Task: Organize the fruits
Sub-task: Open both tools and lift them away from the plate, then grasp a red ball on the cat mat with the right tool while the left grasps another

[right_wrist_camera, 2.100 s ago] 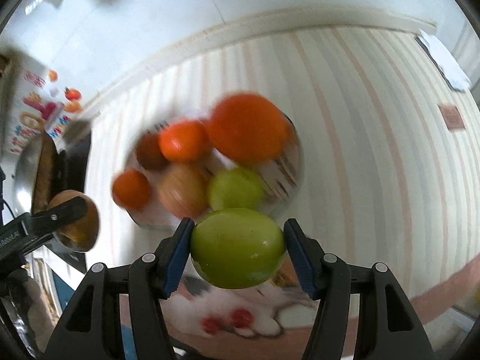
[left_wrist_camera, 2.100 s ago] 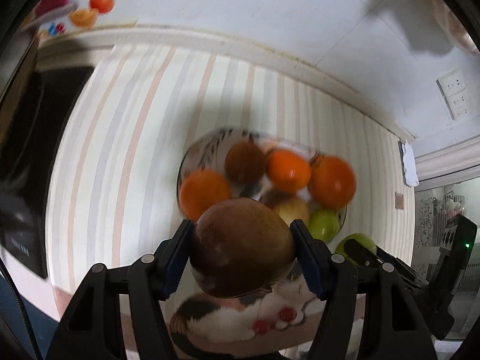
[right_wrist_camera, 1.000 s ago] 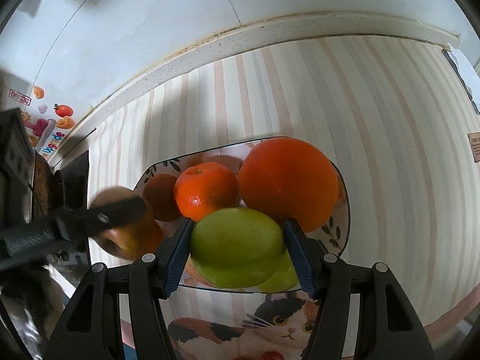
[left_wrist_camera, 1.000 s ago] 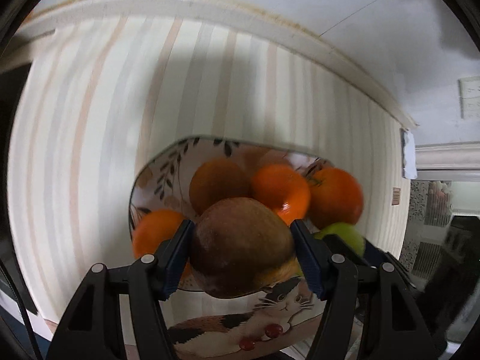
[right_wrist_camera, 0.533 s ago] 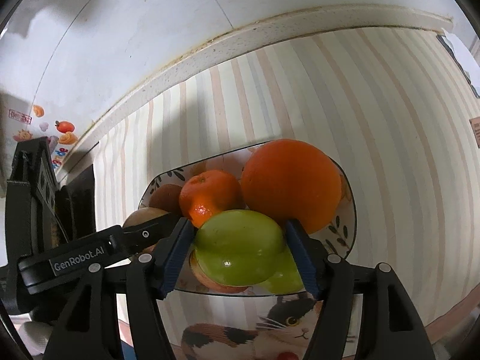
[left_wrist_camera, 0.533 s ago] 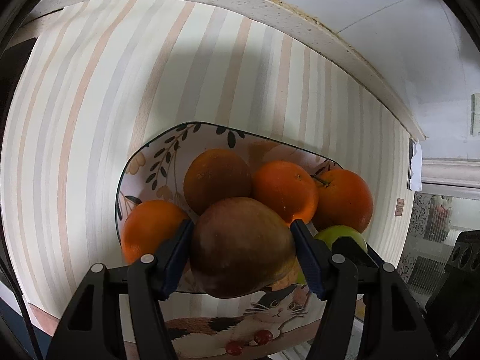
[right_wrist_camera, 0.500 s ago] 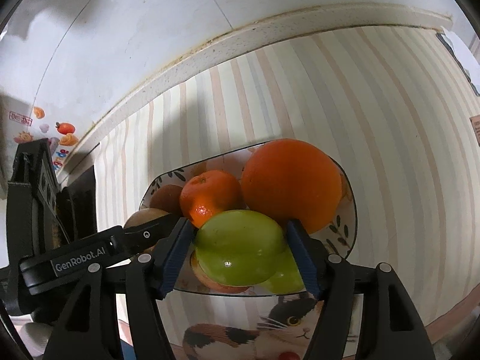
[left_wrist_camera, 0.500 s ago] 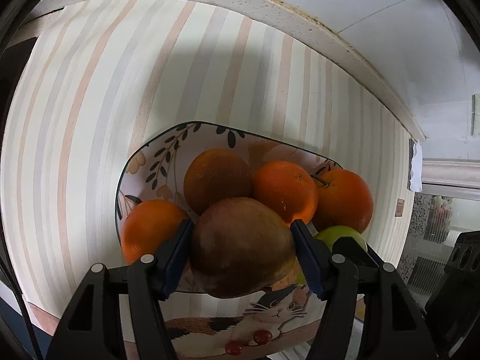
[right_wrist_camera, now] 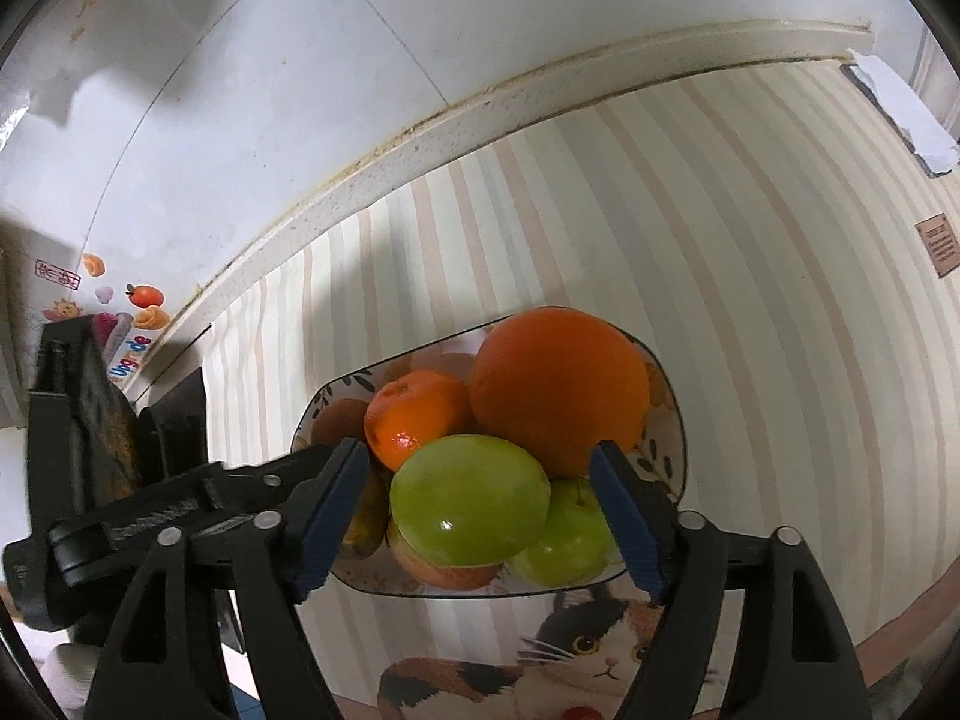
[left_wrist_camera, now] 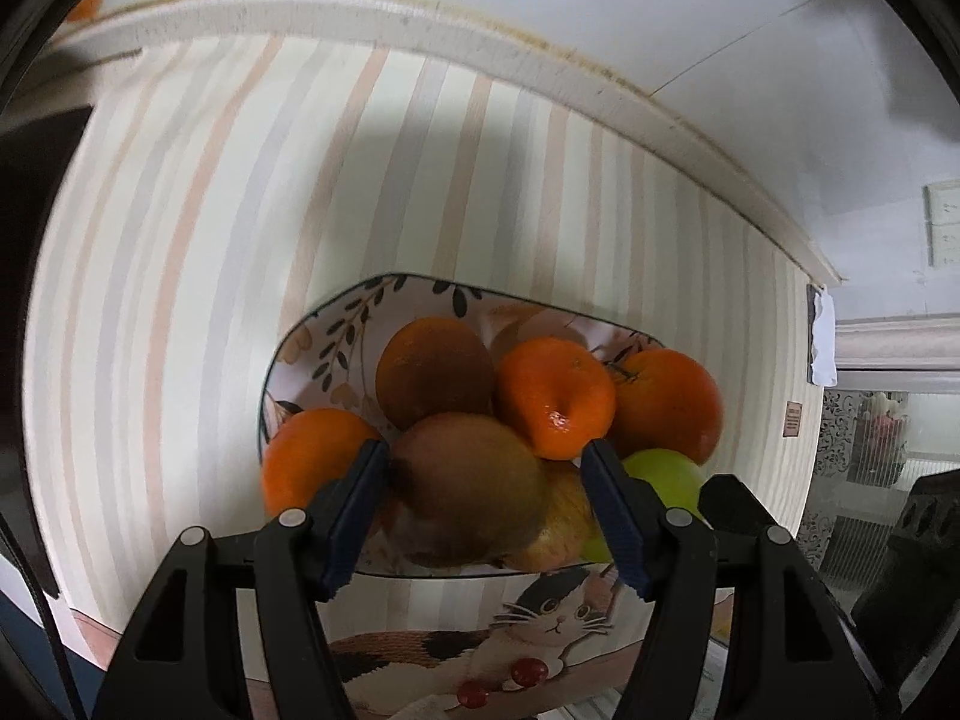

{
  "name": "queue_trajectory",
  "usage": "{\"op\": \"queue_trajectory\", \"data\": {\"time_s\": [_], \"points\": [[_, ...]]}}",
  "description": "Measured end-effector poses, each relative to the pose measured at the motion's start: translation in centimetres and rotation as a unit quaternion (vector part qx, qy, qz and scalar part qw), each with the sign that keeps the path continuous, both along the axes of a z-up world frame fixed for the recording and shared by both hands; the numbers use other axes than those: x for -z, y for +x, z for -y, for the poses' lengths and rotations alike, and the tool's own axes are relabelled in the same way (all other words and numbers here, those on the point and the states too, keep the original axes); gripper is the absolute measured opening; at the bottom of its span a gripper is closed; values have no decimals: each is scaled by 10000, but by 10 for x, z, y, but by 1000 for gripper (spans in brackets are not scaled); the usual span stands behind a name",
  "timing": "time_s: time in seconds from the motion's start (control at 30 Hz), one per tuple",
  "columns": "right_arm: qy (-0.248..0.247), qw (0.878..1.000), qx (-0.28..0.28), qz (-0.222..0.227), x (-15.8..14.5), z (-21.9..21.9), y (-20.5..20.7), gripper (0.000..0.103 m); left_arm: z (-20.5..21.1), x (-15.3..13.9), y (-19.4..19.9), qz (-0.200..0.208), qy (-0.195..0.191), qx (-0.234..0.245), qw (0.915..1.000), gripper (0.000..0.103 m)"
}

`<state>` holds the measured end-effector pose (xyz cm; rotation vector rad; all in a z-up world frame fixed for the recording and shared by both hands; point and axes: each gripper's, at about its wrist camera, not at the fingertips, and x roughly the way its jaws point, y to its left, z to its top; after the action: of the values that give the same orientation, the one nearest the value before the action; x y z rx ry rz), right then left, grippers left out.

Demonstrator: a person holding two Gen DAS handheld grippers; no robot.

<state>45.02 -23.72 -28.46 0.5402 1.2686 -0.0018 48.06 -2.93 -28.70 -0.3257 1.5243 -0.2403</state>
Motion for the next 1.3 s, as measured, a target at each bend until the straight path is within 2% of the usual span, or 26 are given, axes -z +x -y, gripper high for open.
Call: {"op": "queue_trajectory", "data": {"time_s": [0.07,0.13,0.27,0.37,0.43,0.53,0.97,1.17,1.3], "points": [[-200,9998,-59,-10,-5,0,-3,84,0,-11,-5,175,91,41,9998,67],[-374,9992,-126,-5,-10,0,-7,92,1,-20,-12,350,181,100,9992,71],[-661,9976,-222,-30,-18,1,-18,93,-1,-32,-32,674,554,193,9960,72],[-1094,9933,-374,4,-28,-2,-28,93,1,-45,-52,980,972,325,9899,73],[-1352,9896,-488,87,-38,-4,-38,95,0,-54,-69,1183,1224,463,9843,81],[-1547,9858,-620,200,-52,-5,-56,95,-1,-64,-92,1339,1396,538,9796,82],[-1697,9792,-743,821,-130,-2,-131,95,2,-131,-164,1903,1396,399,9709,82],[-1505,9811,-728,971,-150,2,-152,95,7,-139,-180,1999,1388,336,9694,82],[-1296,9854,-801,758,-136,9,-155,95,13,-123,-183,1747,1404,346,9739,82]]}}
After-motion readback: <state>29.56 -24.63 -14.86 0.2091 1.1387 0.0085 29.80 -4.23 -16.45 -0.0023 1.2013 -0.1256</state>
